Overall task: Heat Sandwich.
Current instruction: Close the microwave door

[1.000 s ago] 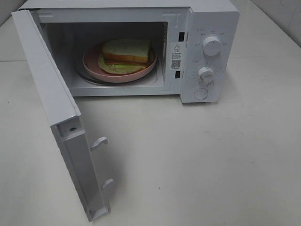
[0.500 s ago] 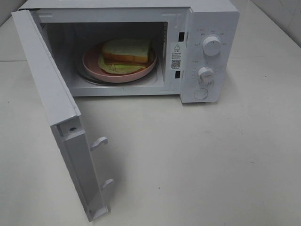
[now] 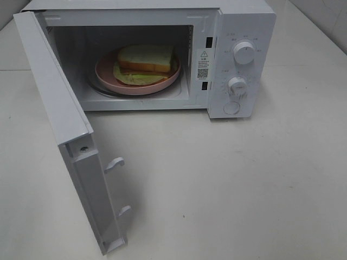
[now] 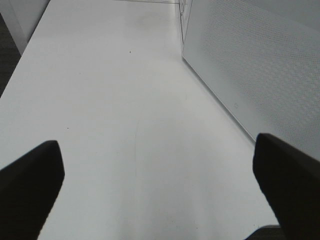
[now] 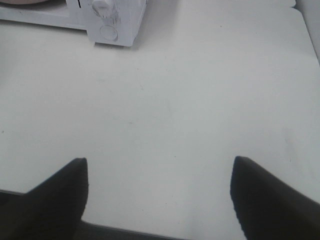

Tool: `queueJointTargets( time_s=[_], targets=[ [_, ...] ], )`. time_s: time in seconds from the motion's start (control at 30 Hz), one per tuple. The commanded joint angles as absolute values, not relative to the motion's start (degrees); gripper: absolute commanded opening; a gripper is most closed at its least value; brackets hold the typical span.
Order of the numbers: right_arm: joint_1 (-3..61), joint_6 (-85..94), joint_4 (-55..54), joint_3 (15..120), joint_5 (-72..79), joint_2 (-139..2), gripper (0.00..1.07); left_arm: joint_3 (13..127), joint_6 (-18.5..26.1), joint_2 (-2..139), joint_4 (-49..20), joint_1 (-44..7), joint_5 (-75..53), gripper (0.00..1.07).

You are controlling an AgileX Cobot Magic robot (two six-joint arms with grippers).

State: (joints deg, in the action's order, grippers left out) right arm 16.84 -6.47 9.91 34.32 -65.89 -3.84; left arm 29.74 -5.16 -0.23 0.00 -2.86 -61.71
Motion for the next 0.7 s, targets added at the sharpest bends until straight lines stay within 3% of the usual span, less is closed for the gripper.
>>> queueJointTargets(
  time_s=[0.03, 0.27, 0.7],
  targets=[
    [15.99, -6.3, 10.03, 32.03, -64.4, -2.58, 0.75, 29.74, -5.39, -1.2, 0.0, -2.75, -61.42, 0.98],
    [15.99, -5.73, 10.08, 28.13, -57.01, 1.89, 0.75, 29.74, -5.39, -1.2, 0.0, -2.75, -61.42, 0.98],
    [15.99, -5.44, 9.85, 28.3, -57.01, 1.83, 0.75, 29.74, -5.39, -1.2, 0.0, -2.75, -61.42, 0.98]
  ],
)
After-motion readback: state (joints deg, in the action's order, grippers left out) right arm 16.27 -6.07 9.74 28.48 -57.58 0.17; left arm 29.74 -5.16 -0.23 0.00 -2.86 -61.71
